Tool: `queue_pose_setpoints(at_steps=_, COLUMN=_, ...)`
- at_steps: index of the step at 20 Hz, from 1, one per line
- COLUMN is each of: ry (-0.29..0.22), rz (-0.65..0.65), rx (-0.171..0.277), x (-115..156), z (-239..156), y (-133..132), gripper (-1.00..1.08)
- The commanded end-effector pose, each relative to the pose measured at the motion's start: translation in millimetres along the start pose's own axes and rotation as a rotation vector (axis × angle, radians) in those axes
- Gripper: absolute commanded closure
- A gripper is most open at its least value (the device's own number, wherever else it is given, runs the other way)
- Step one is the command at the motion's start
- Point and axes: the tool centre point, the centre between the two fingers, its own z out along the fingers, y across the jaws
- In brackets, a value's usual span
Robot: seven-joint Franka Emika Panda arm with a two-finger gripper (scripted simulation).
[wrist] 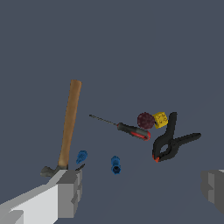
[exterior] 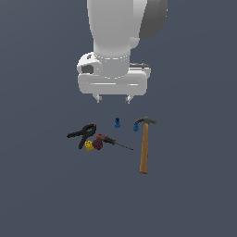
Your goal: Pick up a designated object from a clutter of objects.
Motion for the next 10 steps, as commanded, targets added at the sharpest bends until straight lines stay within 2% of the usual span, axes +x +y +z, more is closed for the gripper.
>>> queue_pose_setpoints(at_steps=1, ry=0.000, rz=0.000, rx=0.000, x=0.0, z=0.0, y=0.0, gripper=-0.92)
queue_pose_setpoints(at_steps=10, ry=-0.018, rz=0.076, rx=0.022, x=-6.9, z=-1.3, y=20.7, gripper=-0.92)
